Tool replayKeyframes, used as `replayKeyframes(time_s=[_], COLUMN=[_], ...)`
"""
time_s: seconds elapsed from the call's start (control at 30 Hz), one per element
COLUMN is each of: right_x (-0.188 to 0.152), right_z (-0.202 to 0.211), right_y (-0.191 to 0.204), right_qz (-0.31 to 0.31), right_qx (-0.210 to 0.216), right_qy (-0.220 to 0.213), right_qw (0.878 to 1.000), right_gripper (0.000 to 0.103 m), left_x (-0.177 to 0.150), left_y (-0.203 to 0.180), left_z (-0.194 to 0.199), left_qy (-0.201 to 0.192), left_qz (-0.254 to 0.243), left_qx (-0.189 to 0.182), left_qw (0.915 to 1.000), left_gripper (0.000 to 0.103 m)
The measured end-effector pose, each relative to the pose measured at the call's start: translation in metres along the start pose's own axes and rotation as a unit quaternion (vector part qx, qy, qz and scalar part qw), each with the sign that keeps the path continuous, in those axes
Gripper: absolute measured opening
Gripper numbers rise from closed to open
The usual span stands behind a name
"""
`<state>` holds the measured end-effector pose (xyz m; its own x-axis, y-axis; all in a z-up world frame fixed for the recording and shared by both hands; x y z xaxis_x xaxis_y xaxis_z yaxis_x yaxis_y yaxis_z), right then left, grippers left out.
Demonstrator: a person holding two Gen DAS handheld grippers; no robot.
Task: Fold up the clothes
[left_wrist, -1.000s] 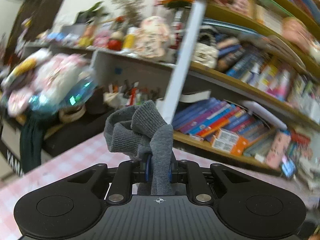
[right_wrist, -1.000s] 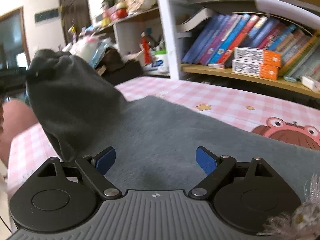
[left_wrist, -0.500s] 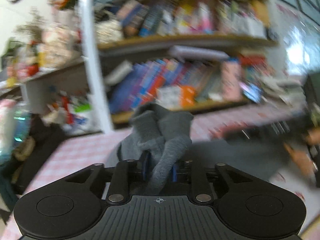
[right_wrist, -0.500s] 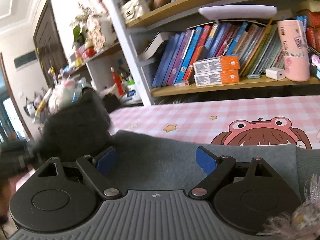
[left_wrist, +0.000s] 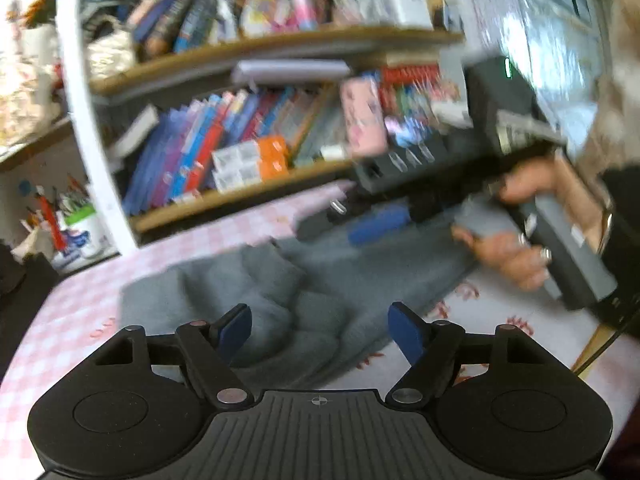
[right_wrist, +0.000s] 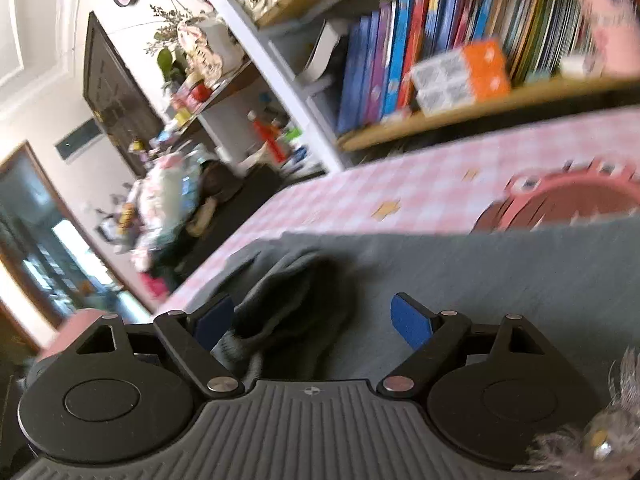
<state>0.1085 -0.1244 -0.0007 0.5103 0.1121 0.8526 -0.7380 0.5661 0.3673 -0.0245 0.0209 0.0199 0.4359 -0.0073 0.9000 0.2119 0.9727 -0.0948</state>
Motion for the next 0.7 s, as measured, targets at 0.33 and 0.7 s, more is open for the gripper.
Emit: replayKeyframes(time_s=[0.33, 0.7], right_x=[-0.012, -0.008], right_z=[-0.042, -0.019], right_y=[0.011, 0.011], right_qz=[-0.086, -0.052], right_qx=[0.035, 0.008], right_qy=[0.097, 0.060], right_qw=[0.991, 0.997], right_gripper=[0.061, 0.024], left_x=[0.016, -0.004], left_y=[0.084, 0.088], left_z=[0.029, -0.011], left_qy=[-0.098, -0.021], left_qz=[0.180, 0.200], left_qx=[0.088, 0.103], left_qw=[0.9749, 0.9741], left_gripper=[0.089, 0.085])
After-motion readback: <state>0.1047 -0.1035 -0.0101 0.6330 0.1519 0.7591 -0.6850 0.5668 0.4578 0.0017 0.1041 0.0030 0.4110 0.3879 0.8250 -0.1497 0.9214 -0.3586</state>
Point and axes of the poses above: each gripper's, at about its wrist camera, not at the fingertips, and z roughly against the way its jaws point, y to its left, x to its top, the point moved 4 cm from there along -z, roughly the way its jaws point, and after that the axes turned 15 degrees about z, right-handed, at the moved point
